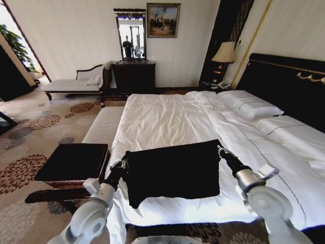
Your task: Fold the clothes on the bed and place them into the basket.
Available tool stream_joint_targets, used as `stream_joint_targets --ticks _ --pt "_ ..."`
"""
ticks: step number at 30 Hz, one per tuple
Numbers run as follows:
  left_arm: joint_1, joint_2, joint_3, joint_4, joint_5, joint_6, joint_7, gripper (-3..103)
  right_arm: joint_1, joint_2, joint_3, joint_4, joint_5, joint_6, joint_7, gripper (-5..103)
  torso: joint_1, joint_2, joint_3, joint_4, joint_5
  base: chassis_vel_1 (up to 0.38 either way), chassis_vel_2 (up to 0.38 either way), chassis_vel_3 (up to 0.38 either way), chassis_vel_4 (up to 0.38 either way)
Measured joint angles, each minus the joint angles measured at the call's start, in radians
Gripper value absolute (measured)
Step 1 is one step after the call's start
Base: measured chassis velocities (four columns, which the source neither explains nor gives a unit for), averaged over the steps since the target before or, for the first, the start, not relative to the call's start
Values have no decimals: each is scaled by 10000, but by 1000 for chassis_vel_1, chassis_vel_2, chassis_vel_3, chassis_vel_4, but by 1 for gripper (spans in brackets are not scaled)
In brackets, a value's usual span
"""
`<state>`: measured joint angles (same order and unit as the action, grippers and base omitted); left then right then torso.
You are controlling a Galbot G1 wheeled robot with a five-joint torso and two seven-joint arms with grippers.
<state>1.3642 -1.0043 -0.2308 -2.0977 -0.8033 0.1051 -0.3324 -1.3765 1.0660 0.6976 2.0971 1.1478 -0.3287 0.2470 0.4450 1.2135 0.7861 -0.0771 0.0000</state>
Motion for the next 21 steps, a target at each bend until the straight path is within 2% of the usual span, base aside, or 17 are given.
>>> stream_joint_targets --ticks 2,3,6,8,9,13,14,18,21 --pt "-1097 -330 603 1130 50 -31 33 0 724 -68 -633 -1255 -461 139 -305 1 0 0 0 -1 -1 0 0 0 0" --pt "-1097 -330 603 1130 50 -31 33 0 724 -68 -633 -1255 -461 139 -305 1 0 0 0 -1 -1 0 0 0 0" --pt "-2539 -829 1275 2604 107 -158 18 0 1809 -70 -1411 -2828 -1440 538 -758 1 1 -1 1 -2 1 0 0 0 0" --pt "-3606 -1212 1720 3948 119 -263 40 0 2756 91 -1963 -4094 -1827 847 -983 1 2 -1 0 -2 1 0 0 0 0" --pt "-3606 -1212 1720 3948 119 -263 40 0 2756 91 -1963 -4094 -1827 847 -983 1 2 -1 0 -2 1 0 0 0 0" --pt "-4990 -1796 2054 5855 497 -548 465 0 3899 516 -2589 -5961 -2422 1497 -1371 0 3 -2 0 -1 0 0 0 0 0" --pt "-4990 -1796 2054 5855 497 -548 465 0 3899 516 -2589 -5961 -2422 1497 -1371 0 3 -2 0 -1 0 0 0 0 0" --pt "-6070 -2255 2424 7250 684 -906 824 0 4690 758 -3028 -7535 -3571 2394 -1861 0 3 -2 -1 0 2 0 0 0 0" --pt "-6477 -2502 2567 7865 800 -1096 971 0 4893 851 -3116 -7867 -3764 2683 -2015 0 3 -1 -1 -4 1 0 0 0 0"
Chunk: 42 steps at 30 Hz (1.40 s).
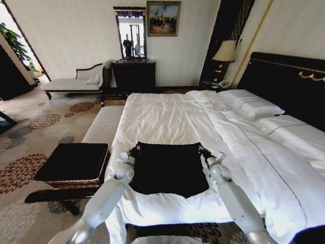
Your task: Fold the clothes on the bed and place them into the basket.
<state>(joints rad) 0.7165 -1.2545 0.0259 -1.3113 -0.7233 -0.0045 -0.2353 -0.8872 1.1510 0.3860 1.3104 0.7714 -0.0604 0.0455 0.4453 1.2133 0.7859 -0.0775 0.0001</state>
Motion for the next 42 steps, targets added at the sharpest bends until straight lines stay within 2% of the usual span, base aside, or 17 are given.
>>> stream_joint_targets --ticks 2,6,8,11,13,19,28,42 --pt "-146 -227 9 483 212 -268 142 0 66 87 -98 -158 -360 300 -101 0 0 0 -1 1 -2 0 0 0 0" --pt "94 -305 -147 581 372 -572 249 0 -116 170 -195 -267 -1246 931 -315 0 -1 1 -1 4 -1 0 0 0 0" --pt "473 -275 -285 440 483 -762 298 0 -422 266 -115 -278 -1846 1306 -424 0 -3 1 -1 3 -1 0 0 0 0" --pt "723 -269 -414 304 552 -885 320 0 -643 324 17 -241 -2128 1494 -431 0 -5 3 -3 4 -1 0 0 0 0" --pt "1294 -294 -670 -97 674 -1108 355 0 -1184 418 339 135 -2477 1787 -555 0 -5 3 -3 2 -1 0 0 0 0" --pt "2480 -6 -903 -1423 770 -1279 452 0 -2380 620 799 1162 -2926 2219 -670 0 -6 3 -4 2 0 0 0 0 0" --pt "3972 16 -1269 -2066 1620 -1663 631 0 -3851 1115 1092 1848 -3635 2743 -595 0 -6 4 -3 3 -2 0 0 0 0" --pt "4912 860 -1680 -2885 1893 -1953 602 0 -5754 1622 1718 3100 -4478 3269 -552 0 -5 5 -3 1 -3 0 0 0 0"
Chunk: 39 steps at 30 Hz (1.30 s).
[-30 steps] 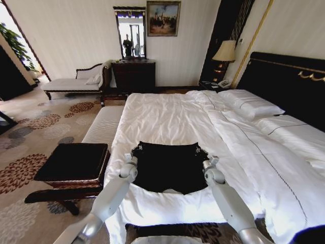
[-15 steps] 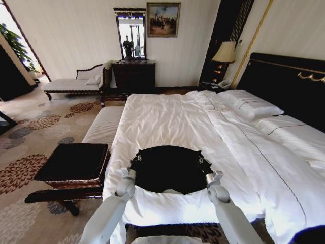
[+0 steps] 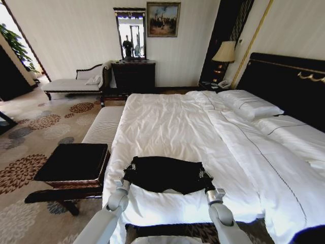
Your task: Fold the clothes on the bed and place them into the basket.
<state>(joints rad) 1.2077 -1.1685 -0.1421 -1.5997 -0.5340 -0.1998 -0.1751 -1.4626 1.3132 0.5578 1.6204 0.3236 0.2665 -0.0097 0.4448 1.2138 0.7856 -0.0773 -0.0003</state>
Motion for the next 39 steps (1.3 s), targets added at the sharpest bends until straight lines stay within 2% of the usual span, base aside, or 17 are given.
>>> stream_joint_targets --ticks 8,23,25,27,29,30,31,32,35,36,37,39 --pt "958 263 -122 -476 776 -245 63 0 -484 204 128 371 -140 96 63 0 1 -1 1 2 1 0 0 0 0" --pt "1515 251 -373 -650 1191 -345 97 0 -1228 573 308 774 -430 303 184 0 1 -1 1 0 2 0 0 0 0" --pt "1595 267 -363 -703 1205 -339 -41 -2 -1281 634 291 732 -522 386 162 0 1 -2 1 0 2 0 0 0 0" --pt "1639 264 -345 -729 1210 -319 -130 2 -1277 661 288 655 -589 446 125 0 1 -2 1 2 2 0 0 0 0" --pt "1789 253 -330 -837 1272 -296 -265 12 -1250 722 293 503 -814 677 79 -1 1 -3 1 1 4 0 0 0 0" --pt "1898 272 -338 -957 1330 -296 -272 18 -1264 732 299 511 -822 724 64 4 1 -3 1 2 2 0 0 0 0" --pt "2034 317 -377 -1114 1390 -296 -272 18 -1338 738 307 587 -784 750 52 9 2 -3 2 3 1 0 0 0 0" --pt "2034 317 -377 -1114 1390 -296 -272 18 -1338 738 307 587 -784 750 52 9 2 -3 2 3 1 0 0 0 0" --pt "2565 581 -717 -1957 1437 -300 -263 34 -1628 764 540 1026 -519 766 87 25 1 -3 1 3 3 0 0 0 0" --pt "2565 581 -717 -1957 1437 -300 -263 34 -1628 764 540 1026 -519 766 87 25 1 -3 1 3 3 0 0 0 0" --pt "2631 635 -779 -2123 1423 -298 -264 39 -1676 771 603 1131 -458 761 105 25 0 -3 1 3 3 0 0 0 0" --pt "2687 847 -892 -2771 1248 -150 -310 49 -1868 755 913 1758 -15 474 295 37 0 -3 1 1 4 0 0 0 0"
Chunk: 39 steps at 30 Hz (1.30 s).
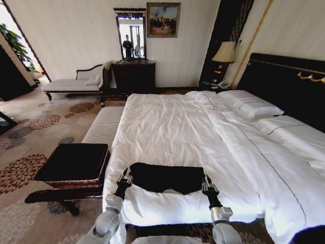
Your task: Fold the clothes on the bed and place them into the basket.
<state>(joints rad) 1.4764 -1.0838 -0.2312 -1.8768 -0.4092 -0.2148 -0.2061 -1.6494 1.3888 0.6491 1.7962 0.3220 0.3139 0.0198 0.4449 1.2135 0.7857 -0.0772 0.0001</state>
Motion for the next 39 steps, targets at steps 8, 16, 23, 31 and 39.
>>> stream_joint_targets --ticks 8,16,23,31,39 --pt "-1915 389 1081 410 -728 1005 -310 77 1098 -1390 -455 121 67 -1115 277 63 0 0 2 1 1 0 0 0 0" --pt "-3715 654 2693 1656 -1662 1742 -398 99 2882 -3655 -2053 -800 1266 -2751 355 90 5 -2 4 0 3 0 0 0 0" --pt "-3787 840 3241 2171 -1506 1871 -337 100 3888 -4288 -3575 -2162 1065 -3189 331 100 2 -1 3 2 1 0 0 0 0" --pt "-2938 1570 2923 1443 -1330 1650 -61 100 2942 -4706 -3967 -1718 290 -3193 302 100 -1 0 0 -1 0 0 0 0 0" --pt "-1272 1970 2083 728 -1039 1302 194 100 1475 -4922 -3607 -327 -200 -3017 330 100 -1 1 -1 0 -3 0 0 0 0"
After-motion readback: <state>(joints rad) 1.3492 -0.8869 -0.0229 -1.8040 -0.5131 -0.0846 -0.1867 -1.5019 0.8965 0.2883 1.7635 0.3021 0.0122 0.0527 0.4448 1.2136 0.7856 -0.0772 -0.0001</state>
